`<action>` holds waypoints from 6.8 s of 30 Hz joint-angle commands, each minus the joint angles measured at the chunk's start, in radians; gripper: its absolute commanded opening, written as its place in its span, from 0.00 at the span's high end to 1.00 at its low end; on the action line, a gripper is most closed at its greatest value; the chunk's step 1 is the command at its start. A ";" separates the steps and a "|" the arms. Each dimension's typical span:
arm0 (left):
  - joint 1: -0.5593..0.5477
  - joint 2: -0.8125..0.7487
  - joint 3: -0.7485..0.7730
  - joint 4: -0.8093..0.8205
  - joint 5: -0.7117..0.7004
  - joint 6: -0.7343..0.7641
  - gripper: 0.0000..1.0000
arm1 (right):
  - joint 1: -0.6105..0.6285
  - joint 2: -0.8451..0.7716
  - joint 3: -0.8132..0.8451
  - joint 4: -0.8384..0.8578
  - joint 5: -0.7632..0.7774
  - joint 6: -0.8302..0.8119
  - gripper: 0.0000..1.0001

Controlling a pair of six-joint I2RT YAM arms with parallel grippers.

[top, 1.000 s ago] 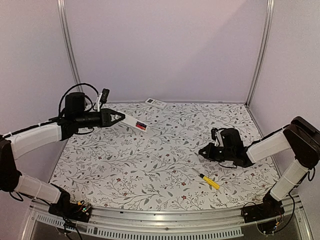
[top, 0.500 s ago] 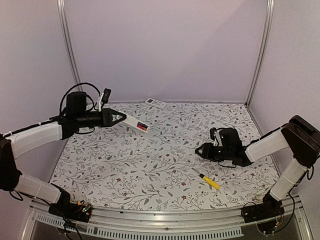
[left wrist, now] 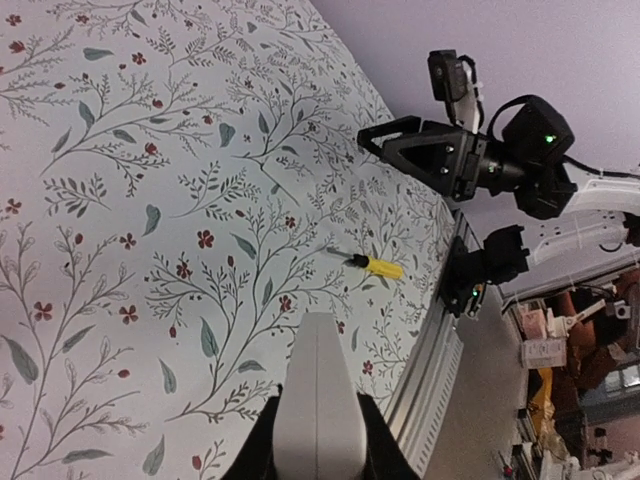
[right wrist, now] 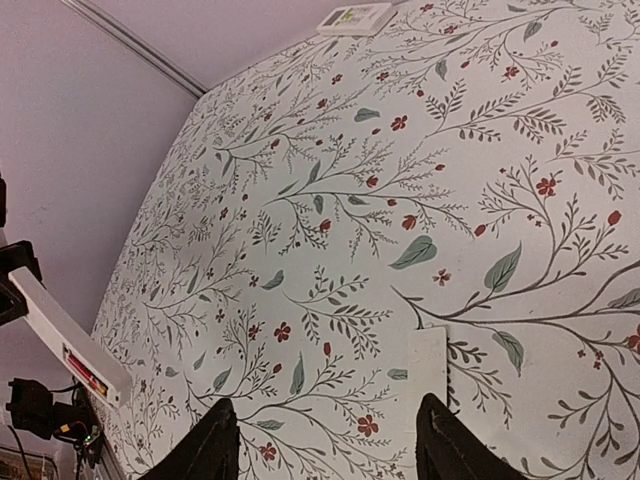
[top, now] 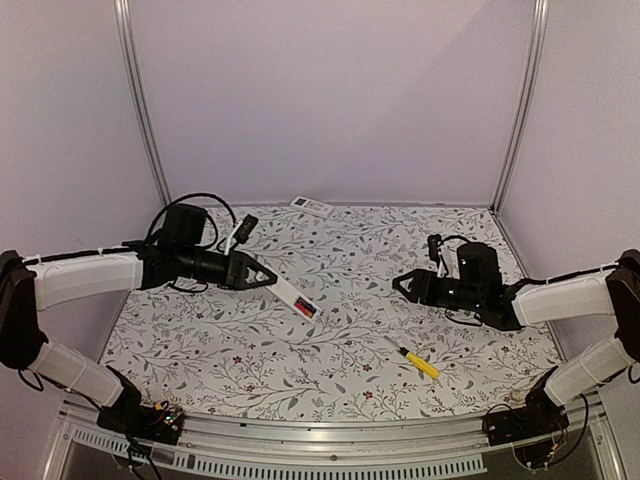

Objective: Unload the batteries from the remote control

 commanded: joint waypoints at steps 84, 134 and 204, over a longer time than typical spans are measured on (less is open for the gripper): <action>0.129 -0.021 0.162 -0.067 -0.210 0.104 0.03 | 0.348 -0.192 0.017 -0.882 0.276 0.123 0.42; 0.094 0.001 0.133 -0.006 -0.150 0.084 0.04 | 0.473 -0.078 0.237 -0.784 0.403 0.030 0.93; -0.038 -0.034 -0.290 0.927 -0.185 -0.447 1.00 | 0.392 -0.015 0.320 -0.017 0.197 -0.153 0.03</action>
